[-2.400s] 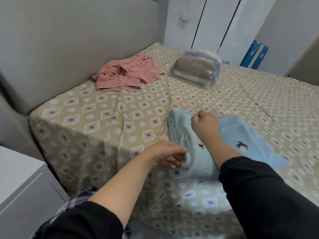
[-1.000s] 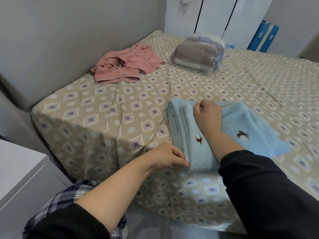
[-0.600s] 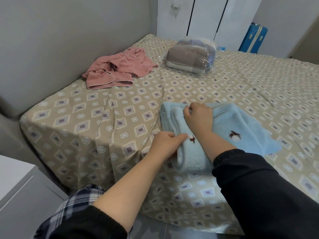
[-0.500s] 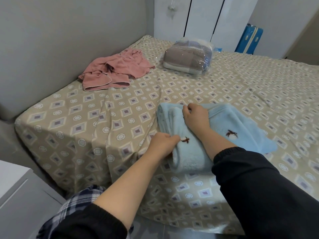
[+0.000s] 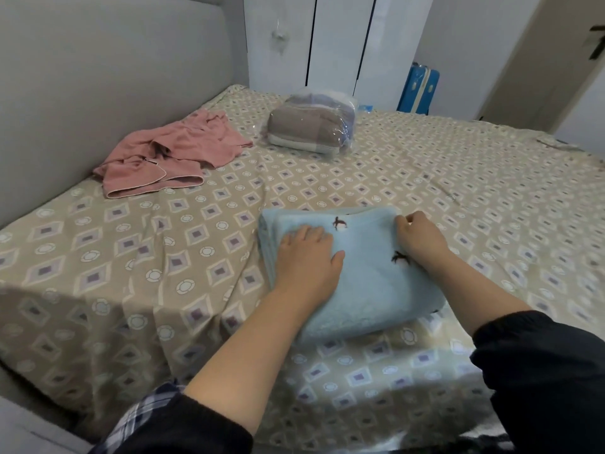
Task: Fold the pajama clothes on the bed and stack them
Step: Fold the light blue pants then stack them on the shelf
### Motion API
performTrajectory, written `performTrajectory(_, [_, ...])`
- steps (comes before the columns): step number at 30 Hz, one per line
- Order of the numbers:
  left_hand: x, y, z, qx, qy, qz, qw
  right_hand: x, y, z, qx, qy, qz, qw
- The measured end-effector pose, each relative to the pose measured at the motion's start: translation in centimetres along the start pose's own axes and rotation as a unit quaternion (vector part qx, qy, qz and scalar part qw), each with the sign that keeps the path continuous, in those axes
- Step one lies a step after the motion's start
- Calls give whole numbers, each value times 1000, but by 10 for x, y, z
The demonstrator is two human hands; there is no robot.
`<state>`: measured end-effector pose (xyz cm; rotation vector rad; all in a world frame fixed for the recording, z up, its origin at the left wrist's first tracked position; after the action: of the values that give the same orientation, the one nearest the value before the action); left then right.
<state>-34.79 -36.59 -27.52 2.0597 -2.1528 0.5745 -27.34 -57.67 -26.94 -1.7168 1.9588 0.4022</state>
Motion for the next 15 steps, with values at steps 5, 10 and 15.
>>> performTrajectory(5, [-24,-5,27,-43,-13,-57,997,-20,-9,9,35,15,-40,998])
performTrajectory(10, [-32,-6,41,-34,-4,-61,998,-39,-18,22,88,-81,-71,990])
performTrajectory(15, [-36,-5,49,-34,13,-63,997,-22,-29,28,134,-80,-68,985])
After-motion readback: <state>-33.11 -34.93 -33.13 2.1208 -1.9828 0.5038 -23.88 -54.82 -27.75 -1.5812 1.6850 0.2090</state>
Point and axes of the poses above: each hand's wrist, its own y-axis away from the middle knuckle, its own z-axis out of the palm, x = y × z, the point moved 9 cm from there along -y, towards the middle knuckle, and after that the axes turned 7 degrees about -z, right-handed, at the moved point
